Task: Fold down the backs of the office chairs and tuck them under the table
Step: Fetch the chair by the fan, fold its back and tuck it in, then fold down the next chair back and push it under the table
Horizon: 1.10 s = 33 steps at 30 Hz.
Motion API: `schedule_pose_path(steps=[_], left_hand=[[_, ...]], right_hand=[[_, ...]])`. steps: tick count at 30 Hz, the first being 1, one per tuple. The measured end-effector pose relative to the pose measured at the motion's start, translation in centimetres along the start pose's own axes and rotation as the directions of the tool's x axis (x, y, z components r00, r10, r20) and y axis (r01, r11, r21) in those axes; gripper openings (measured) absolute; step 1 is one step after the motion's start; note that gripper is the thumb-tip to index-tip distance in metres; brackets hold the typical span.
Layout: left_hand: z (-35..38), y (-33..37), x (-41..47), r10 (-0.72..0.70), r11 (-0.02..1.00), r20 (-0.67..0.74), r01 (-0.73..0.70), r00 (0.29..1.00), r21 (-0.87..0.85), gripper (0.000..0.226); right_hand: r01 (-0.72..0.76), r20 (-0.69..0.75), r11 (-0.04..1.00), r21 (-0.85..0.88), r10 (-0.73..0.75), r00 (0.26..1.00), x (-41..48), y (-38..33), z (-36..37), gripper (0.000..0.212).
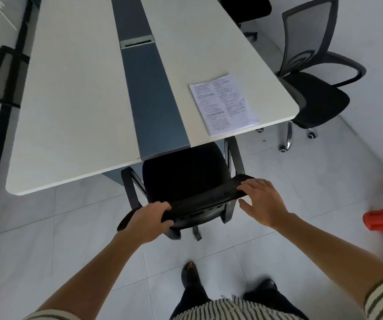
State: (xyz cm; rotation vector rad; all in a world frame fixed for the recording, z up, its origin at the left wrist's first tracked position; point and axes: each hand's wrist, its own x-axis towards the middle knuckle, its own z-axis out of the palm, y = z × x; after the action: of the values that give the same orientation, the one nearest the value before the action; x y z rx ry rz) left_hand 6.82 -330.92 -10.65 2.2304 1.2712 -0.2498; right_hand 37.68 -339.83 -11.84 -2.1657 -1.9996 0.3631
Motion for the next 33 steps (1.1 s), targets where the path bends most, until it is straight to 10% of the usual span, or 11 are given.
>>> schedule_pose_path(steps=[15, 33], left_hand=[[7.8, 29.8, 7.8, -0.005, 0.917, 0.038, 0.02, 0.999, -0.399, 0.021], [0.7, 49.8, 36.9, 0.227, 0.924, 0.011, -0.212, 0.974, -0.319, 0.014]], right_hand=[[-0.593, 0.191, 0.759, 0.269, 0.562, 0.805, -18.6, 27.4, -6.7, 0.015], [-0.713, -0.028, 0.53, 0.46, 0.811, 0.585, -8.8, 50.3, -16.4, 0.01]])
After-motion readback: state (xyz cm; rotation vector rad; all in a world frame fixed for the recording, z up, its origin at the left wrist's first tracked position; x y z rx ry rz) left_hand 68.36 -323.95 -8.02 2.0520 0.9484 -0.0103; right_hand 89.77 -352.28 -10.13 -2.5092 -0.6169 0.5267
